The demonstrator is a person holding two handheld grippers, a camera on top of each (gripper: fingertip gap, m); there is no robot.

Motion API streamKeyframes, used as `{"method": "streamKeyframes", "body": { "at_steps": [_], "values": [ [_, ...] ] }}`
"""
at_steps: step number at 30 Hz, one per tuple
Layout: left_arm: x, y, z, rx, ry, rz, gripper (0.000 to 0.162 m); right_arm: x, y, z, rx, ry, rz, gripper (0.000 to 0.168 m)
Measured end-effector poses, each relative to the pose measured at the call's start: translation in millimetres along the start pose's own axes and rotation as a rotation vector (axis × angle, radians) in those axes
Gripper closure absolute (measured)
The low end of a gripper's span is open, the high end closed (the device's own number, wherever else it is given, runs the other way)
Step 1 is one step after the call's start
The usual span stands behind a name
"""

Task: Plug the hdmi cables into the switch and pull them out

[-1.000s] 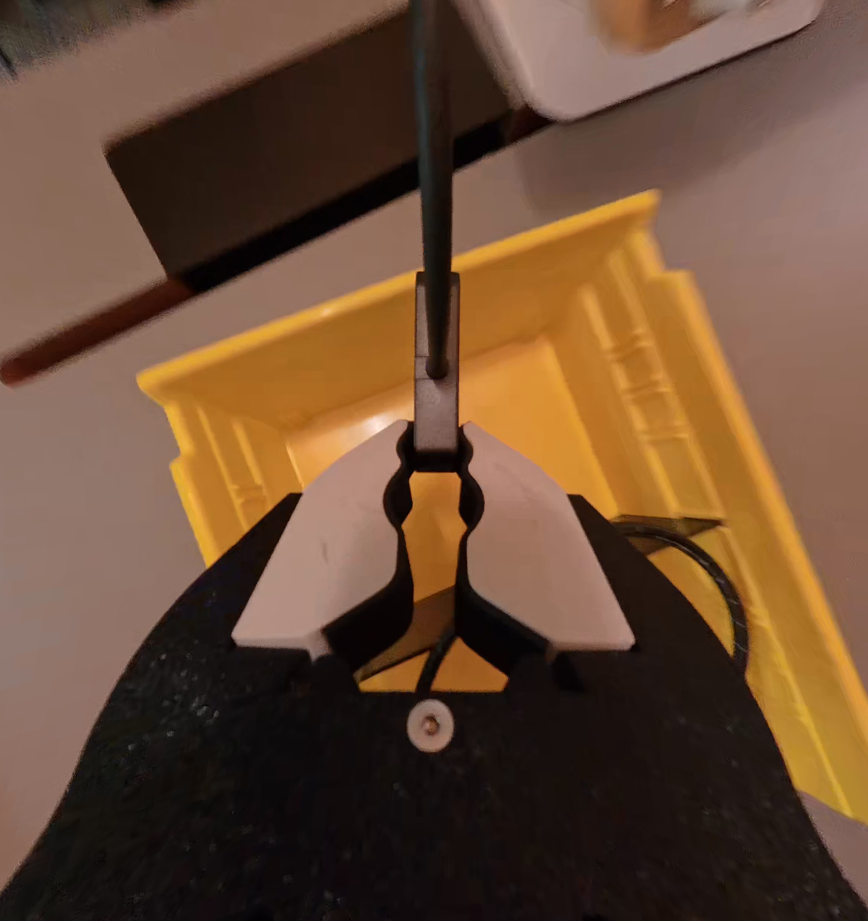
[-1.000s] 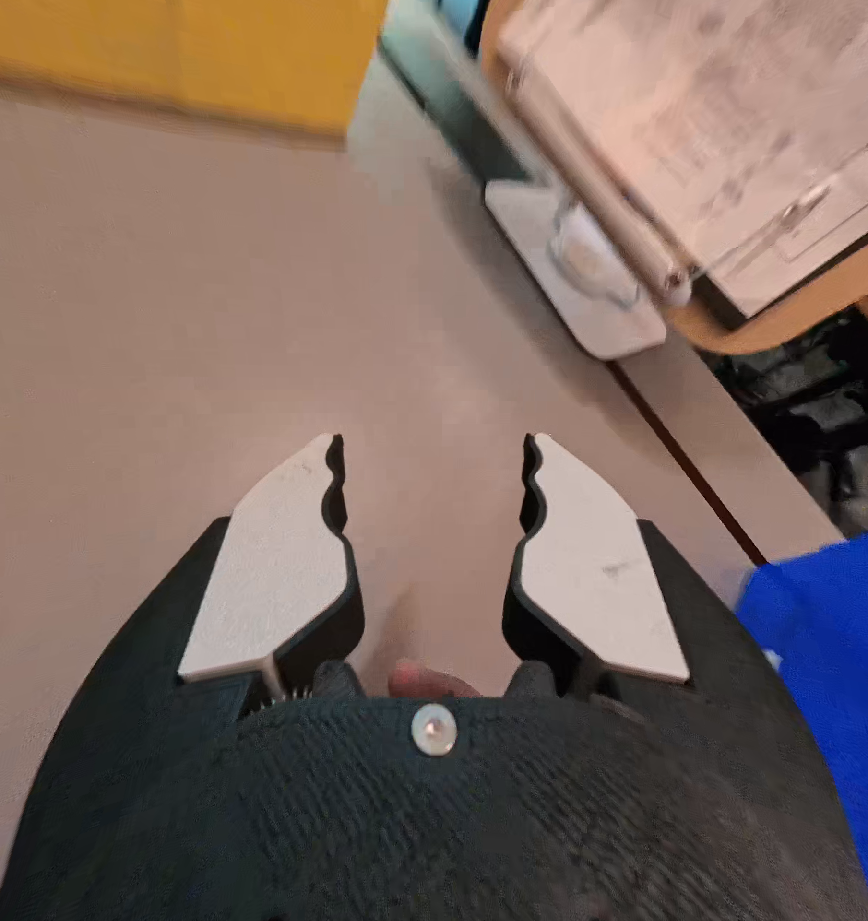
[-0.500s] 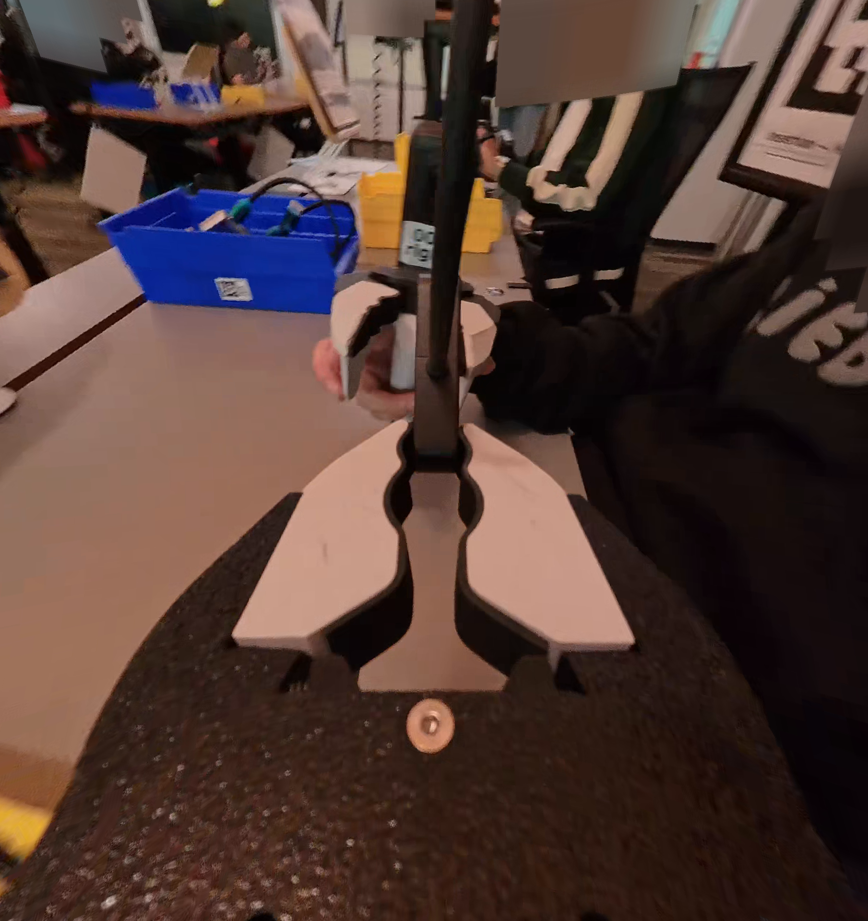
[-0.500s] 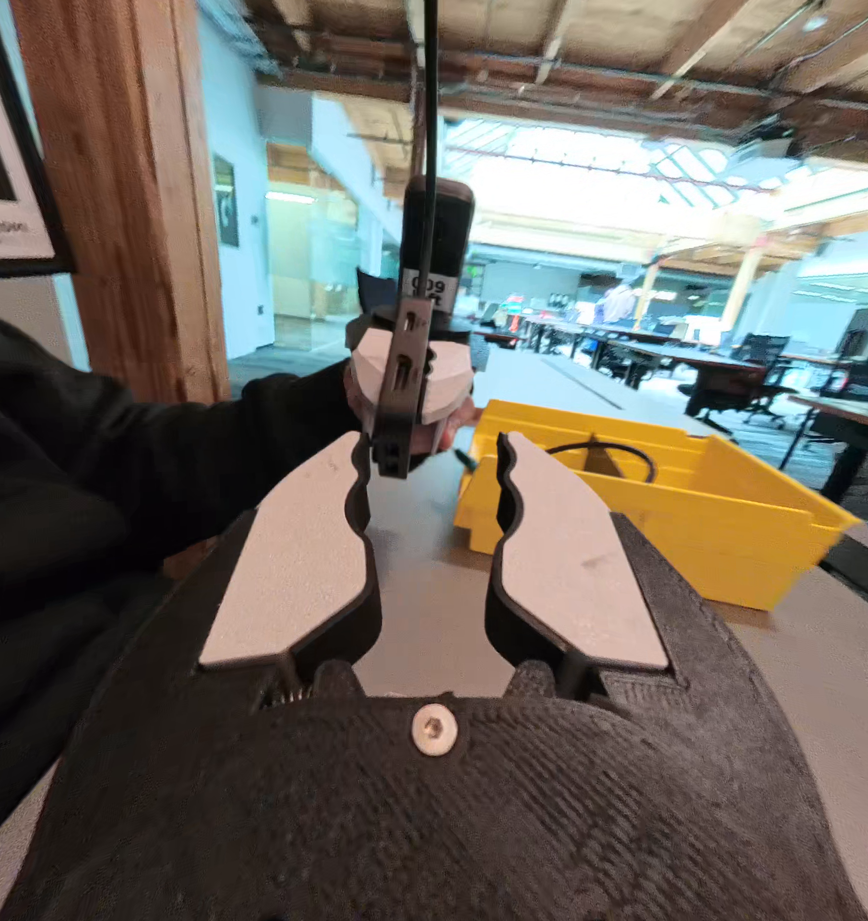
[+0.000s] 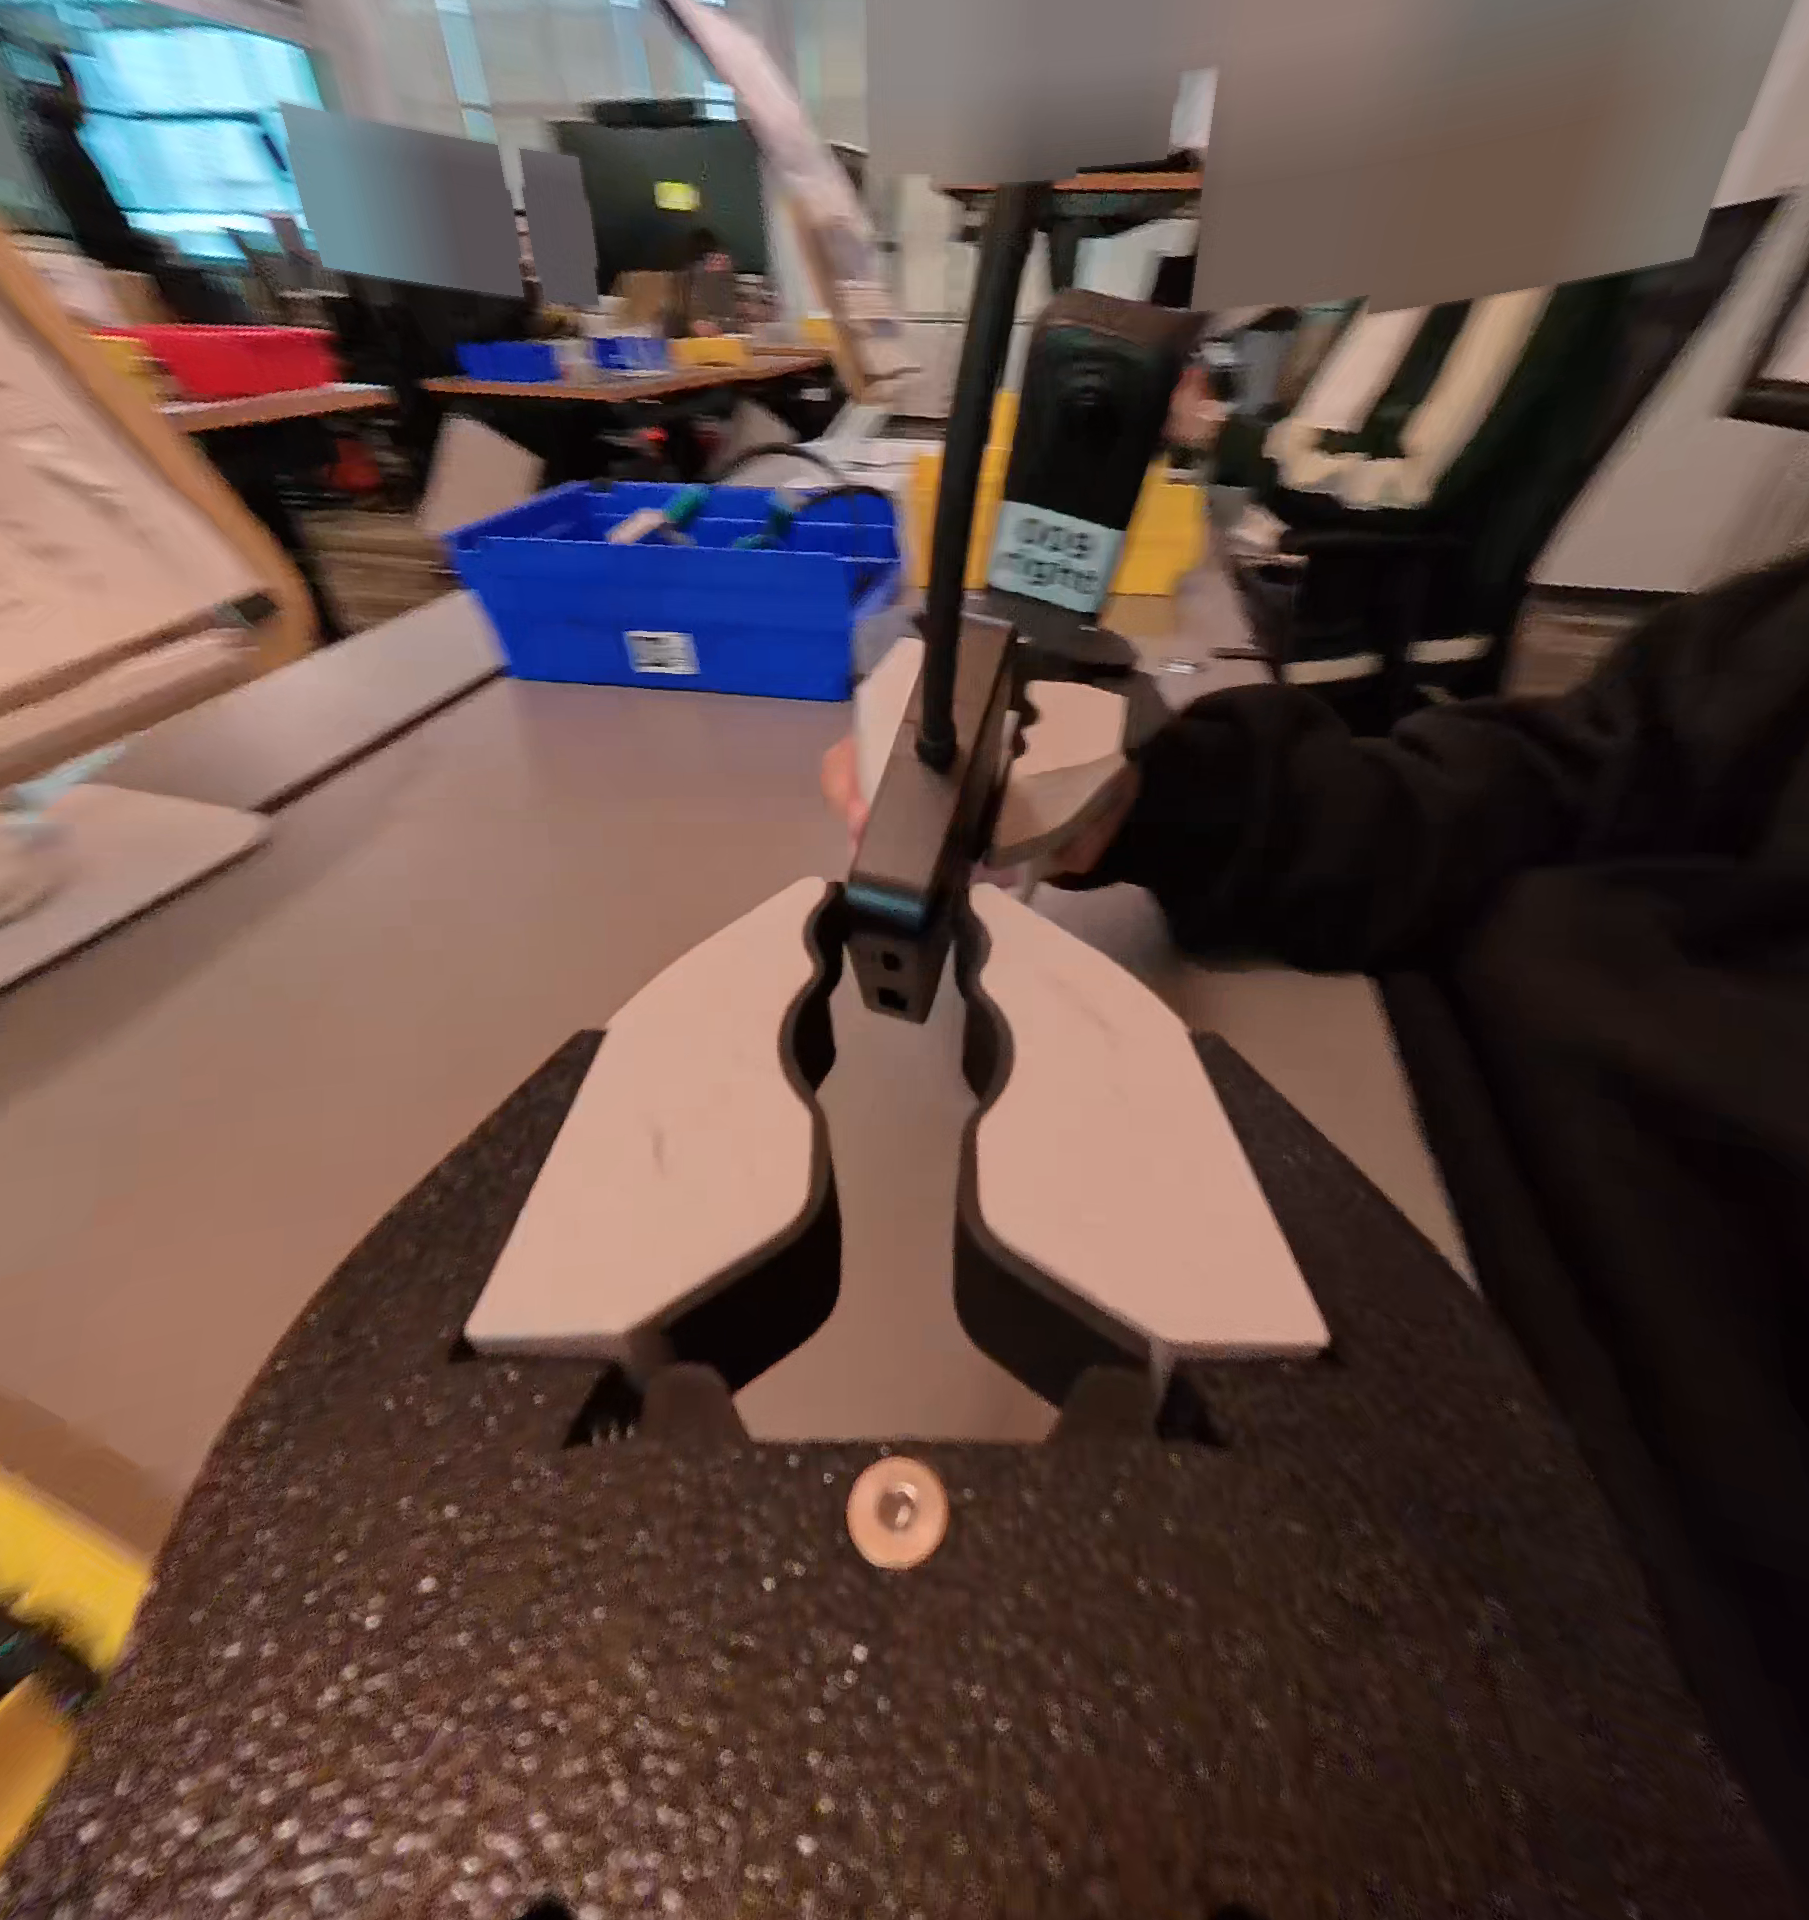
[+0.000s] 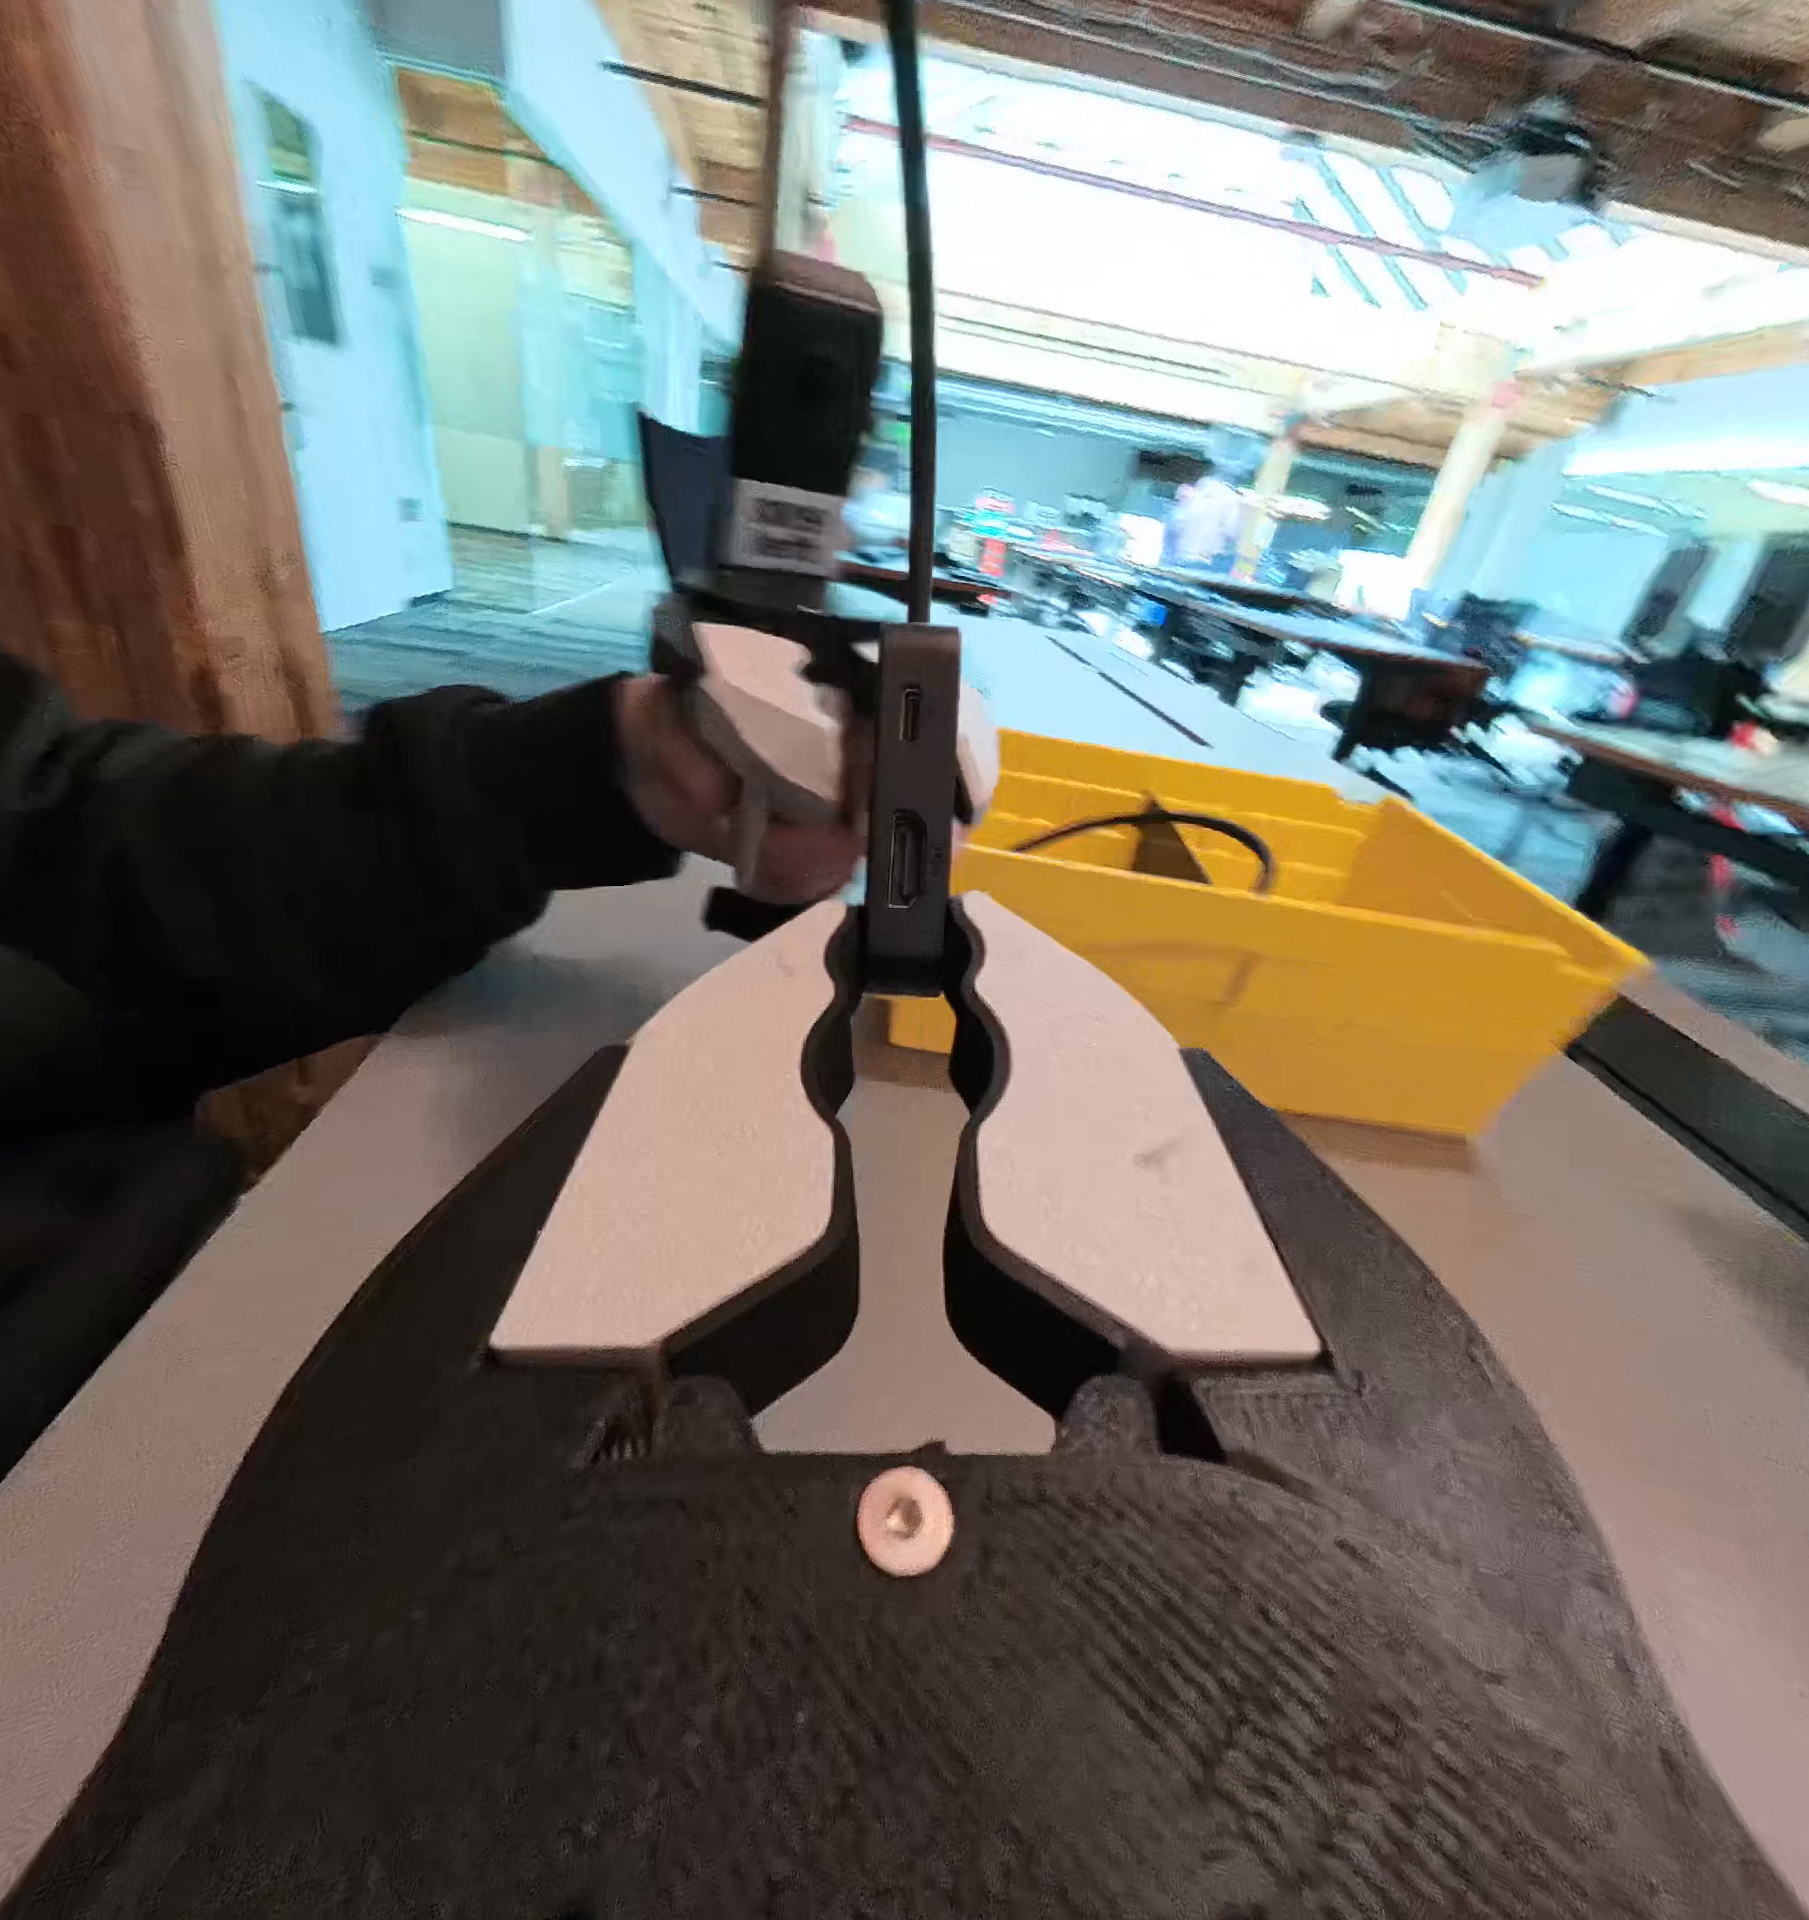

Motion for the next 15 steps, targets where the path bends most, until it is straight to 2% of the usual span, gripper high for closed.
{"method": "streamKeyframes", "body": {
  "at_steps": [2,6,8,10,12,15],
  "values": [
    [-11.0,5.0,4.9,-0.033,0.18,-0.067,0.122,18.5,-7.4,6.2,-0.048,-0.127,-0.075,0.154],
    [-6.9,8.3,6.7,-0.223,0.397,-0.381,0.102,42.3,-28.8,14.8,-0.173,-0.338,-0.177,0.154],
    [-1.5,4.2,-2.6,-0.324,0.446,-0.497,0.102,42.7,-34.2,12.9,-0.236,-0.377,-0.121,0.154],
    [2.3,0.8,-14.4,-0.394,0.474,-0.561,0.108,39.2,-38.8,9.1,-0.352,-0.393,0.035,0.154],
    [4.5,1.5,-22.1,-0.417,0.497,-0.616,0.116,32.5,-46.1,4.6,-0.478,-0.358,0.209,0.154],
    [5.8,-5.4,-22.7,-0.505,0.487,-0.675,0.123,22.6,-55.7,-0.7,-0.572,-0.277,0.38,0.154]
  ]
}}
Point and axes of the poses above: each gripper's, where its closed fingertips meet, z back along the fingers, y out of its top, x = y × z across the jaws, the point moved 4 cm from there along z, back along the fingers, and after that the axes turned 3 degrees about y, right-handed, at the moved point
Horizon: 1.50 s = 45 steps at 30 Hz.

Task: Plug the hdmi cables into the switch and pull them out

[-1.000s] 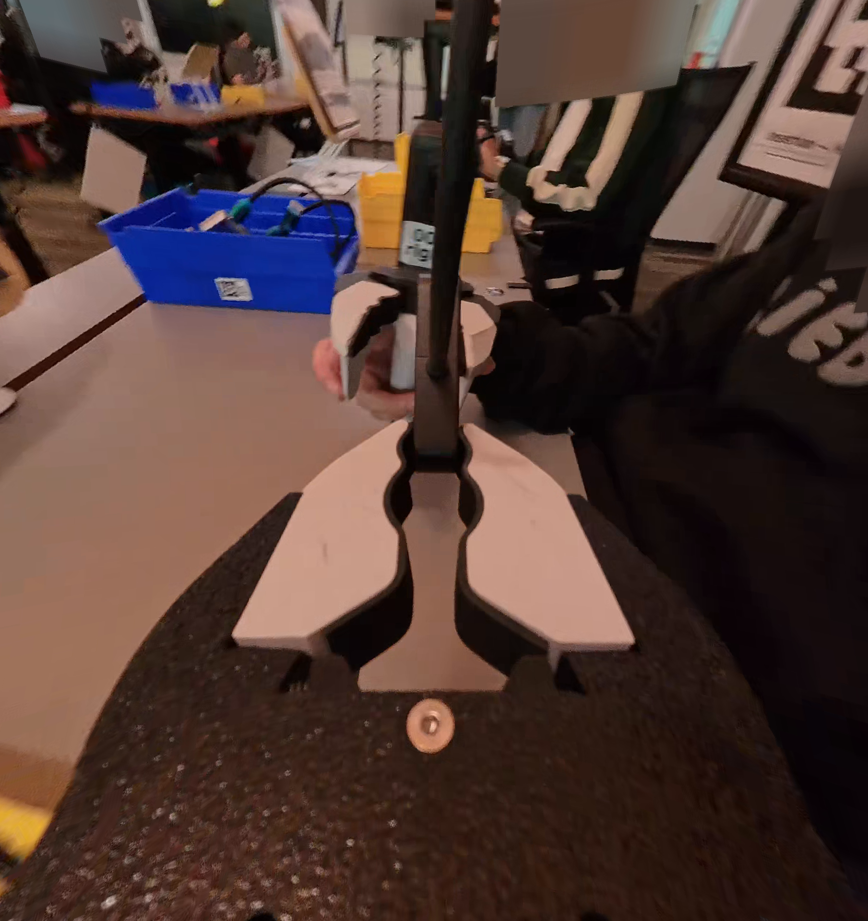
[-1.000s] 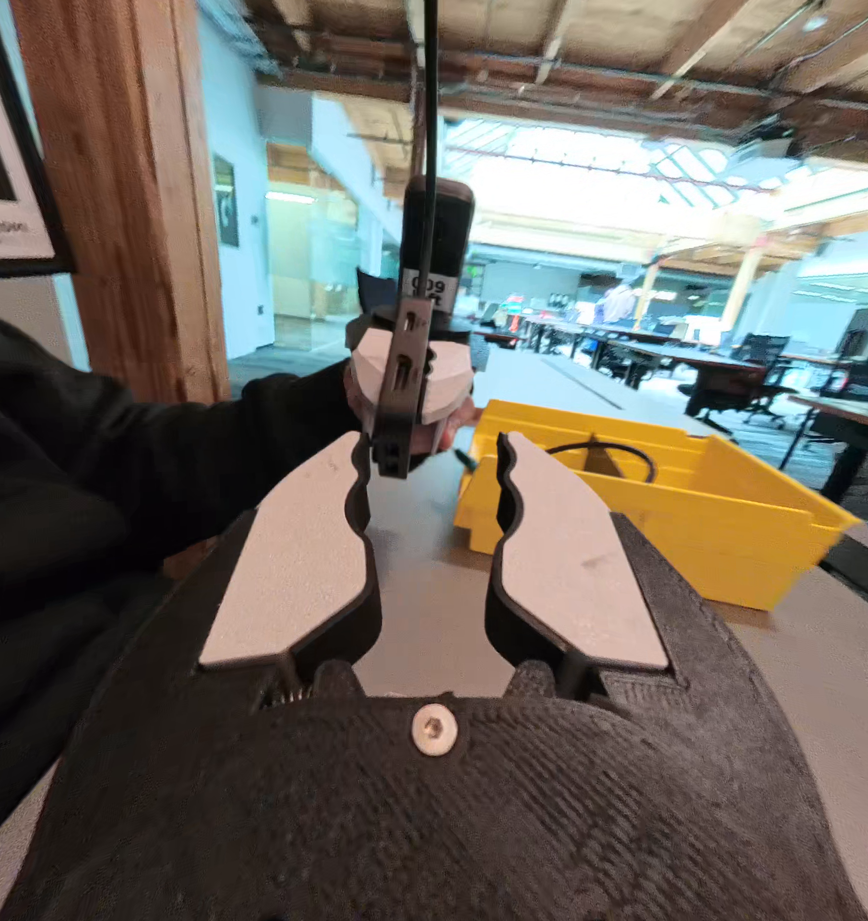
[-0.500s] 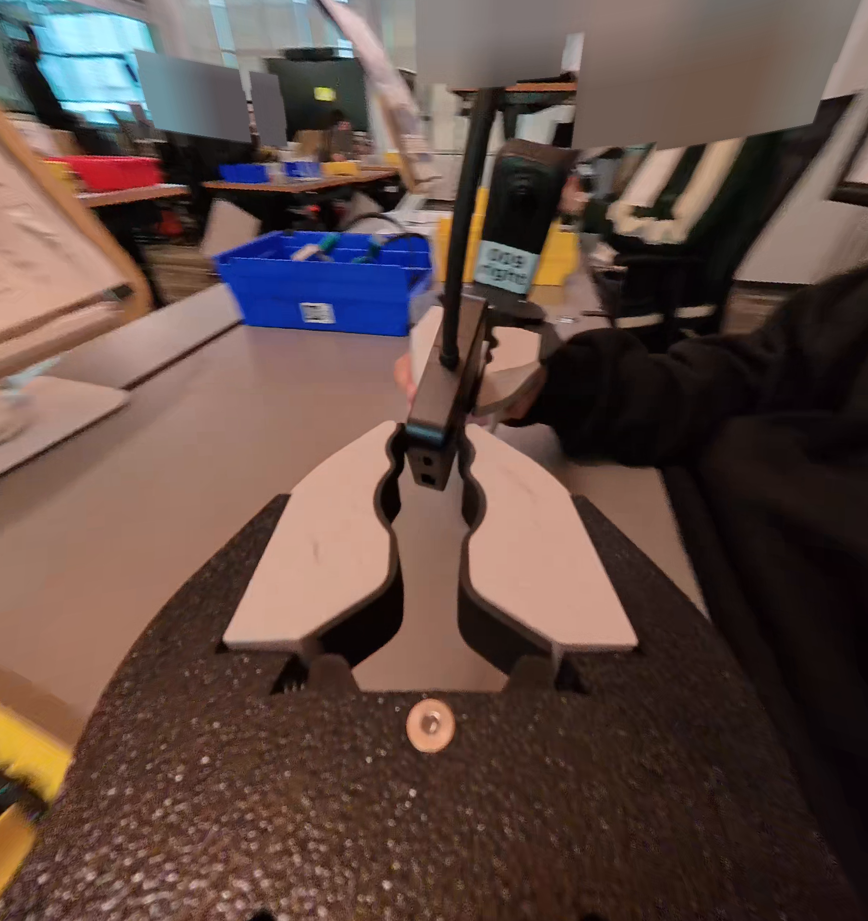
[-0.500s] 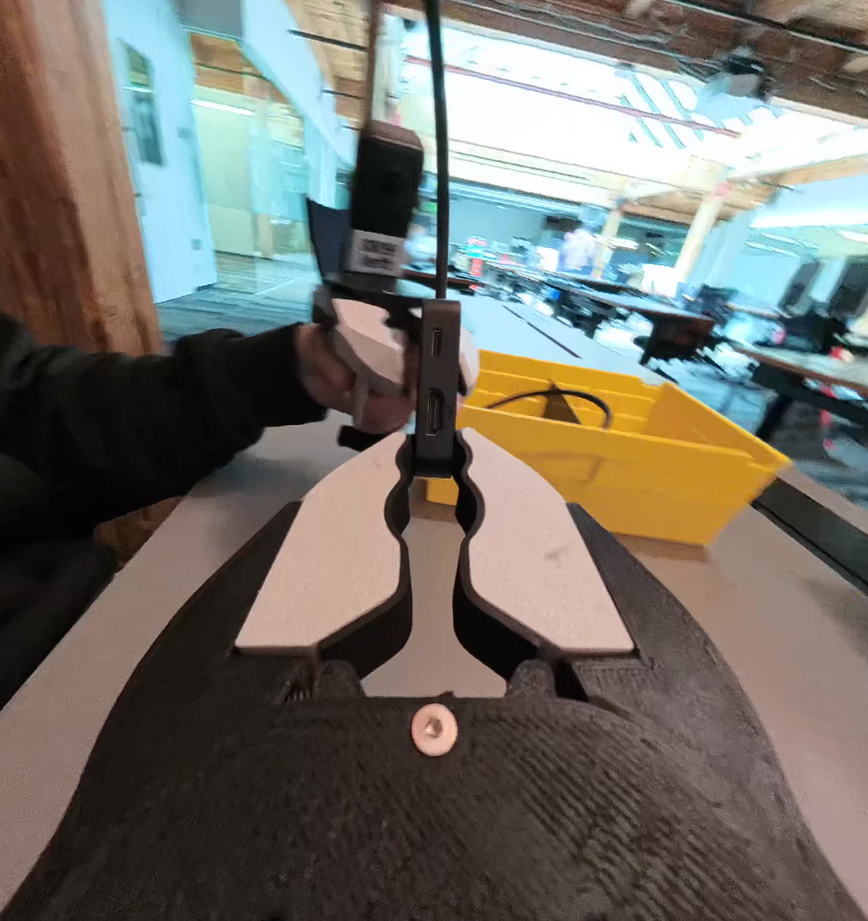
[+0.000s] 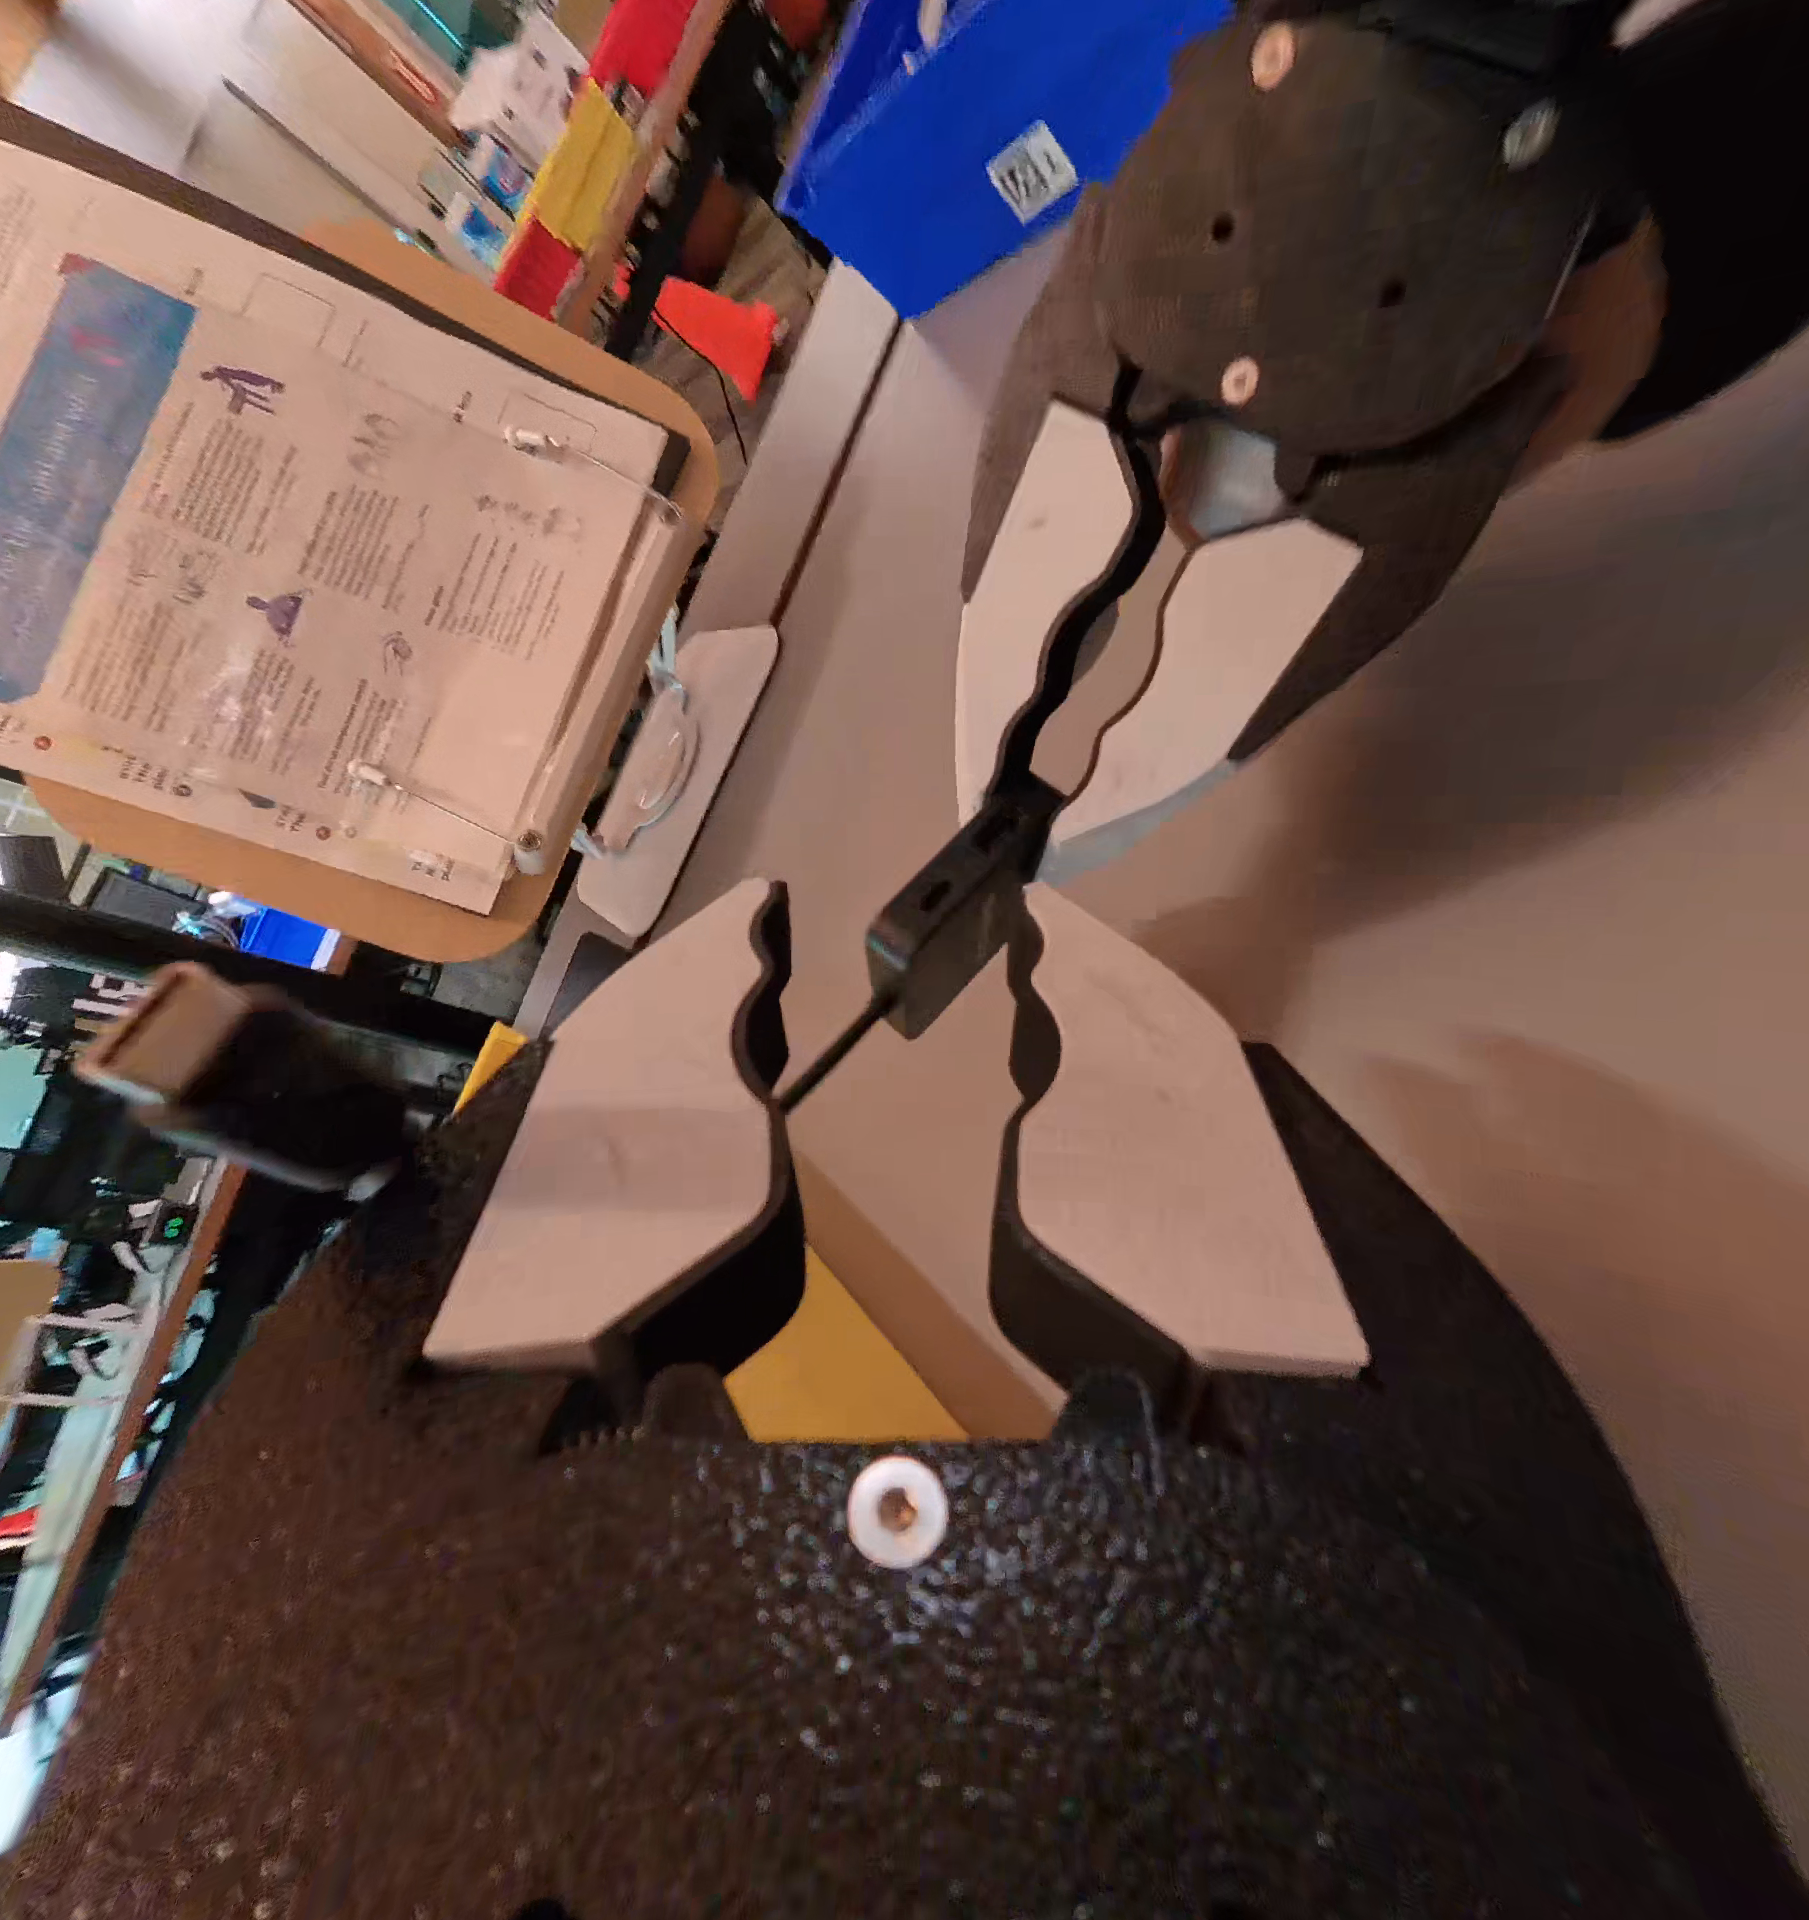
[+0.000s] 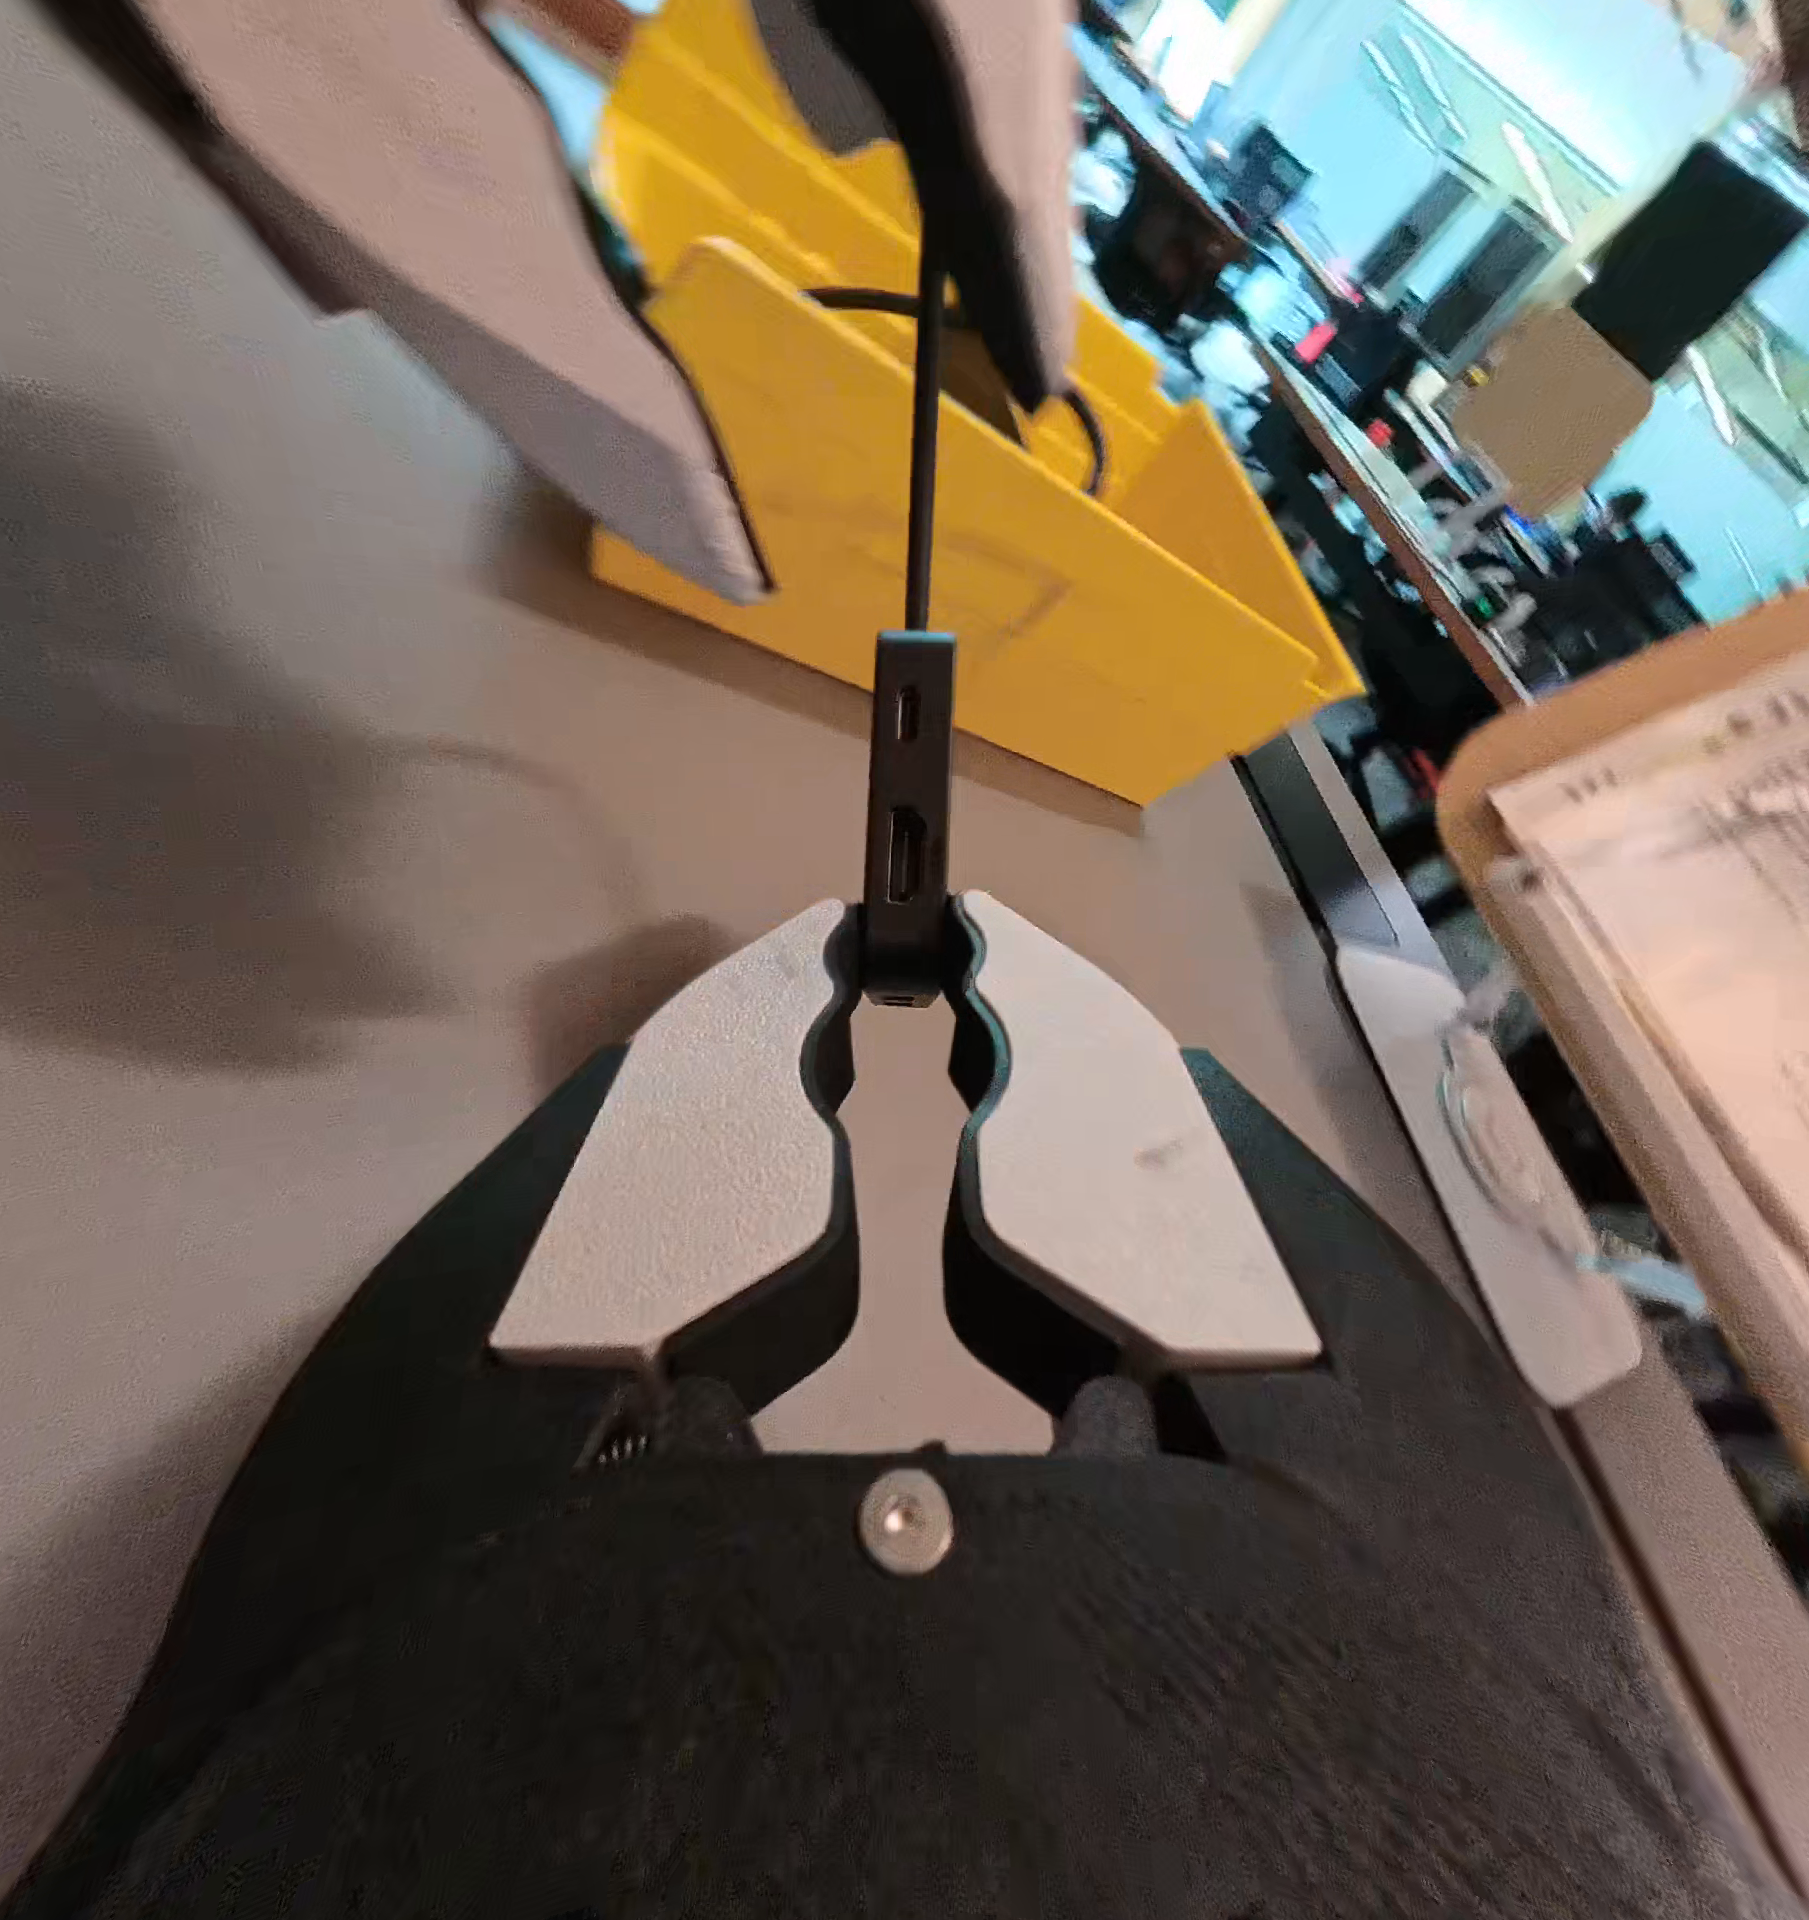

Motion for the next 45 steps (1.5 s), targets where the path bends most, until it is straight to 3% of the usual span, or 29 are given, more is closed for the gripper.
{"method": "streamKeyframes", "body": {
  "at_steps": [5,9,13,15,16,18,20,23,26,31,38,43,45],
  "values": [
    [15.9,-19.3,-2.7,-0.148,-0.068,-0.206,0.131,-6.6,0.3,-1.9,-0.039,-0.01,0.171,0.154],
    [21.9,-23.3,-13.3,-0.188,-0.044,-0.289,0.124,-10.2,6.8,-1.3,-0.029,-0.035,0.276,0.154],
    [17.2,-27.9,-20.1,-0.21,0.002,-0.305,0.146,-11.4,9.6,-1.7,0.002,-0.054,0.315,0.154],
    [12.6,-27.8,-20.8,-0.186,0.0,-0.198,0.147,-3.1,12.3,0.8,0.062,-0.132,0.271,0.15],
    [6.6,-26.4,-20.3,-0.157,0.015,-0.101,0.147,3.6,14.0,3.4,0.106,-0.172,0.212,0.139],
    [-9.3,-20.3,-16.2,-0.042,0.03,0.18,0.148,19.1,15.4,11.2,0.158,-0.249,0.088,0.115],
    [-24.4,-10.3,-6.8,0.145,-0.017,0.524,0.148,27.7,19.6,19.1,0.237,-0.282,0.004,0.107],
    [-42.6,-2.9,5.5,0.396,-0.177,1.07,0.148,30.2,28.9,25.0,0.337,-0.303,-0.043,0.099],
    [-39.6,-6.8,5.5,0.455,-0.393,1.319,0.148,25.0,34.4,24.8,0.35,-0.322,0.062,0.096],
    [-23.0,-15.1,-3.0,0.318,-0.534,1.346,0.148,24.9,34.0,25.2,0.322,-0.352,0.155,0.085],
    [-10.7,-2.1,-10.4,0.296,-0.547,1.364,0.149,19.0,31.2,18.2,0.286,-0.317,0.151,0.089],
    [-8.7,1.4,-11.3,0.301,-0.562,1.38,0.149,22.0,26.5,19.6,0.258,-0.226,0.024,0.095],
    [-17.2,1.9,-4.4,0.307,-0.552,1.385,0.137,26.2,23.0,20.6,0.254,-0.216,-0.045,0.095]
  ]
}}
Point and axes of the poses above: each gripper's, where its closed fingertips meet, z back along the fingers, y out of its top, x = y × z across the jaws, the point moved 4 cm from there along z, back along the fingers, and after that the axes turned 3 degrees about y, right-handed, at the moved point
